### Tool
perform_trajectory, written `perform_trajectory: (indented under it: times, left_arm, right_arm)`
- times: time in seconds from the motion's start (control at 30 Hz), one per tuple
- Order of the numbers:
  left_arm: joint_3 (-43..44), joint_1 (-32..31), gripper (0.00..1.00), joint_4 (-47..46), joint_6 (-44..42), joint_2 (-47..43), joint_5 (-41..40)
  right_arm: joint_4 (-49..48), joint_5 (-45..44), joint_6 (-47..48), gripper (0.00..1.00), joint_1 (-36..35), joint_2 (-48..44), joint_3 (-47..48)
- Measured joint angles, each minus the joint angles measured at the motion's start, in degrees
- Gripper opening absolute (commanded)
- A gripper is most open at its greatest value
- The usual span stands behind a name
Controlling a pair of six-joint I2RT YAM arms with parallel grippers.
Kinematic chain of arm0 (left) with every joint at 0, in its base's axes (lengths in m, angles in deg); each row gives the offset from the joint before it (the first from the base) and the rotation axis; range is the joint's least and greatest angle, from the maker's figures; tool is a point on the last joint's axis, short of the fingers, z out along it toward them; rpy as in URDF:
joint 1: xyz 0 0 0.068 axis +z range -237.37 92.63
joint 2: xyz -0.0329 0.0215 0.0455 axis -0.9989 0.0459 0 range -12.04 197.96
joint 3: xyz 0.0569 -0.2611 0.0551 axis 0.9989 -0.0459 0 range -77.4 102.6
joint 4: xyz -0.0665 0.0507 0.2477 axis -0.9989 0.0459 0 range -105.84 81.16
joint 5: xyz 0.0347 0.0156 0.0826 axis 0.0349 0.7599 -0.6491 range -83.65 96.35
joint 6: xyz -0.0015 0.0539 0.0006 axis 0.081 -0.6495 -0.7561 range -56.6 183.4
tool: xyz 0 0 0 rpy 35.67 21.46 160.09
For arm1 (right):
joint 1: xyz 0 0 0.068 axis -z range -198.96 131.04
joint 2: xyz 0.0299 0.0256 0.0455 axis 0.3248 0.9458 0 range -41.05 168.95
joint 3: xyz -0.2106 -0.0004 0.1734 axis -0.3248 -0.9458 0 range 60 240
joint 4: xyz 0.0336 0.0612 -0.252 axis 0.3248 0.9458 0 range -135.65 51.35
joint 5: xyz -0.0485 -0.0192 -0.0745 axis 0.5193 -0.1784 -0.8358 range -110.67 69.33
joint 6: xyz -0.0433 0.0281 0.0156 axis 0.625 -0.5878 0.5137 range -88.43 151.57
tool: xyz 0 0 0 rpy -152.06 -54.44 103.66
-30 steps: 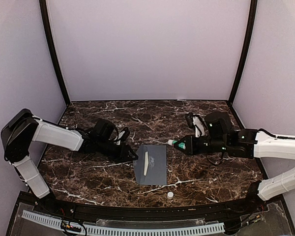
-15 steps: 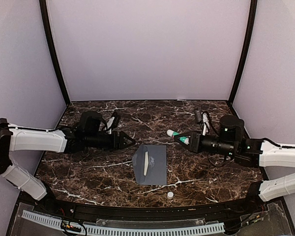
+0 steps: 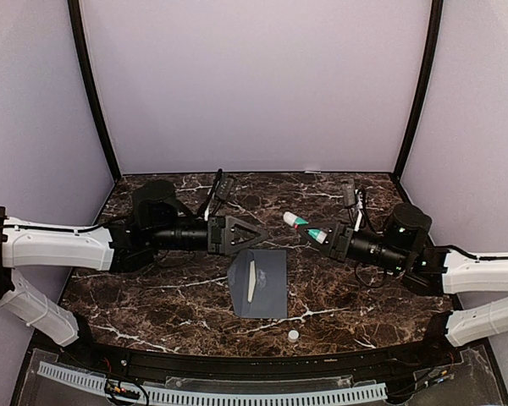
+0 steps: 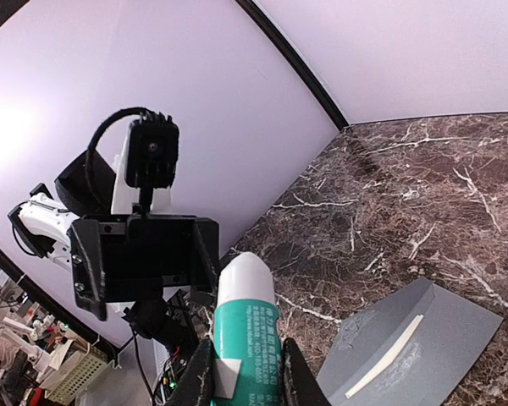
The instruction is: Place the letter into the envelope and seal it
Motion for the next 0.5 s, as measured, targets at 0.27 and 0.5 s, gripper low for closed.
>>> perform_trajectory:
  times: [0.27, 0.5]
  left_arm:
    - [3.7, -0.2, 0.73, -6.5, 2.8, 4.1, 4.1]
    - [4.3, -0.3, 0.73, -6.2, 4.4, 6.8, 4.9]
  right_arm:
    - [-2.4, 3.0, 0.1, 0.0, -0.8, 2.3, 0.2]
    - [-2.8, 4.6, 0.4, 0.0, -1.7, 2.9, 0.9]
